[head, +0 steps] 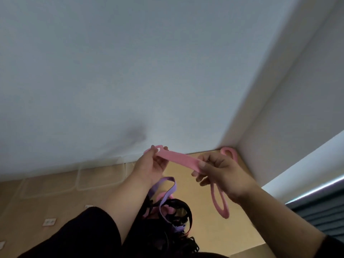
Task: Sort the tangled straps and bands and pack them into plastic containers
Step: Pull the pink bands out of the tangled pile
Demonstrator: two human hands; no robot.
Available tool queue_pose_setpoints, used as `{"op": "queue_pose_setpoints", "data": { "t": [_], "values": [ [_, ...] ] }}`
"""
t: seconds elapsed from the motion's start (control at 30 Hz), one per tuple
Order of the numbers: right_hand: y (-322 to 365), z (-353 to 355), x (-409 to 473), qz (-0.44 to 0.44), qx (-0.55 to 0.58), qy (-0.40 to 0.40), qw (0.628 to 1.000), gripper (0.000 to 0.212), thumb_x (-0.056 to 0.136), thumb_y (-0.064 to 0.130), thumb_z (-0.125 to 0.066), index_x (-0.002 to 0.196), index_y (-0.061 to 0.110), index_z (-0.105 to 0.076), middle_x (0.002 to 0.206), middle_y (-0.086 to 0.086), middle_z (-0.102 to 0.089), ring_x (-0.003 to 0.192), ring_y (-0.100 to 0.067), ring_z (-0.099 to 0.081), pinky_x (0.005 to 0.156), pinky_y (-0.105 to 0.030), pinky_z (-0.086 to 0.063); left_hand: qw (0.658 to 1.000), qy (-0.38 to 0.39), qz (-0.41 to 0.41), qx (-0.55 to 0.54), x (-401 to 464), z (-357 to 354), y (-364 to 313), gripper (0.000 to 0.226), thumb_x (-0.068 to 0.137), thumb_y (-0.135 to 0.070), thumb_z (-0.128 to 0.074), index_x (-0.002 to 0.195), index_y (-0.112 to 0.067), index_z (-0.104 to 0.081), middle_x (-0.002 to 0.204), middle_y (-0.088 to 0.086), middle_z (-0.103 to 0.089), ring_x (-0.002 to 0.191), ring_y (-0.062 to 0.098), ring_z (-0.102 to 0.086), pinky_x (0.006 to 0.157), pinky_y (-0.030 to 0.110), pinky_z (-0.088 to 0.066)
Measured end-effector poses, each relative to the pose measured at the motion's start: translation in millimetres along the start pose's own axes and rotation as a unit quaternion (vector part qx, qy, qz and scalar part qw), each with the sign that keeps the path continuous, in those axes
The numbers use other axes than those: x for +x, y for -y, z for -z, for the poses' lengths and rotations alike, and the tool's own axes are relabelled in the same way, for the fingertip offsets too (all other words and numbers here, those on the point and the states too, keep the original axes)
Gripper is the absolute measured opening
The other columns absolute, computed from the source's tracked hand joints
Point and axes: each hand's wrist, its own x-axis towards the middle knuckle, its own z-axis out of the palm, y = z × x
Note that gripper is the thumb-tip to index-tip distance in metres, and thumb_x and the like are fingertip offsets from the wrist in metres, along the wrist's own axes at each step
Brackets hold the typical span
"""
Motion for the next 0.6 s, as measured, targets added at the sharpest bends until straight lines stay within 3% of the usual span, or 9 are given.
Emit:
{"op": "queue_pose_setpoints", "data": {
  "t": [0.07,0.2,0.3,0.43,0.6],
  "values": [
    [-20,12,-8,-0.069,0.05,0.04,0.996,0.019,0.103,0.014,-0.052,0.113,0.001,-0.062,0.103,-0.017,-0.073,0.09,-0.028,-0.069,0.082,-0.039,-0.057,0.997,0.003,-0.024,0.07,1,-7,-2,0.016,0.103,-0.013,-0.052,0.113,-0.002,-0.057,0.1,0.018,-0.069,0.079,0.022,-0.071,0.059,0.032,-0.06],
    [-66,36,-31,-0.194,0.172,0.111,0.959,0.031,0.099,0.006,-0.054,0.129,-0.002,-0.053,0.123,-0.025,-0.066,0.103,-0.036,-0.066,0.094,-0.047,-0.052,0.975,0.025,-0.059,0.212,4,-30,3,0.024,0.104,-0.016,-0.05,0.126,-0.006,-0.053,0.106,0.015,-0.07,0.087,0.025,-0.071,0.067,0.034,-0.057],
    [-88,48,-49,-0.237,0.185,0.126,0.945,0.033,0.099,0.012,-0.057,0.128,-0.003,-0.052,0.125,-0.023,-0.066,0.108,-0.037,-0.065,0.089,-0.044,-0.055,0.96,0.034,-0.08,0.264,9,-49,20,0.031,0.101,-0.011,-0.056,0.132,-0.011,-0.054,0.106,0.015,-0.072,0.083,0.027,-0.074,0.064,0.034,-0.059],
    [-111,70,-69,-0.268,0.189,0.139,0.934,0.036,0.1,0.023,-0.06,0.124,-0.002,-0.053,0.12,-0.024,-0.067,0.102,-0.039,-0.065,0.082,-0.044,-0.058,0.935,0.071,-0.104,0.332,15,-85,48,0.032,0.098,-0.006,-0.06,0.127,-0.02,-0.059,0.12,0.018,-0.067,0.08,0.031,-0.074,0.066,0.038,-0.059],
    [-141,113,-94,-0.291,0.174,0.065,0.939,0.035,0.097,0.03,-0.062,0.111,-0.002,-0.064,0.096,-0.018,-0.071,0.082,-0.029,-0.067,0.077,-0.037,-0.056,0.908,0.062,-0.128,0.395,24,-135,97,0.019,0.099,-0.014,-0.061,0.111,-0.029,-0.061,0.106,0.006,-0.071,0.078,0.033,-0.075,0.069,0.041,-0.061]
  ]
}}
